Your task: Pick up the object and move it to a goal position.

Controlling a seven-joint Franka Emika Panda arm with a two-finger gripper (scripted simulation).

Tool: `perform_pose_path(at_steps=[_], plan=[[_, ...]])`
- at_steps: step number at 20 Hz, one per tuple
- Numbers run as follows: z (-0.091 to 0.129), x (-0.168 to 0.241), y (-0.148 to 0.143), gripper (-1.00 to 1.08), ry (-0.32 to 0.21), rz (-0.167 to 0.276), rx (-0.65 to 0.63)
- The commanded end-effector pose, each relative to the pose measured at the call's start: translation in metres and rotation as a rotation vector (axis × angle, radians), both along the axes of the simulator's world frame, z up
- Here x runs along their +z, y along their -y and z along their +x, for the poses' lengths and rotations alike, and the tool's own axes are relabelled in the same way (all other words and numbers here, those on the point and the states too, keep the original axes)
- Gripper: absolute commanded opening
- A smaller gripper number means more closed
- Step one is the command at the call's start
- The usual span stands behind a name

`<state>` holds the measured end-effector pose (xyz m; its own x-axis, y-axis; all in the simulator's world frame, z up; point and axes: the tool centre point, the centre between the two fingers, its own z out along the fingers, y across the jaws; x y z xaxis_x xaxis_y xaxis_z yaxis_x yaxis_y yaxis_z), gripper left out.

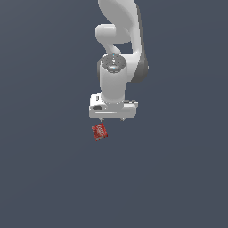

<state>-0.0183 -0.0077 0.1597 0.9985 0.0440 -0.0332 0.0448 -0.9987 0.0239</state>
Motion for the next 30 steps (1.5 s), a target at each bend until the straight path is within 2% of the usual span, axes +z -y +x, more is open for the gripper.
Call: perform_pose_path(at_steps=[1, 10, 17, 30], plan=[[0.000, 0.000, 0.000, 1.00, 0.000, 0.000, 0.000], [-0.003, 0.012, -0.007, 1.00, 0.003, 0.004, 0.028], [-0.003, 0.007, -0.003, 1.00, 0.004, 0.006, 0.039], [-0.007, -0.043, 0.037, 1.00, 0.014, 0.019, 0.174]])
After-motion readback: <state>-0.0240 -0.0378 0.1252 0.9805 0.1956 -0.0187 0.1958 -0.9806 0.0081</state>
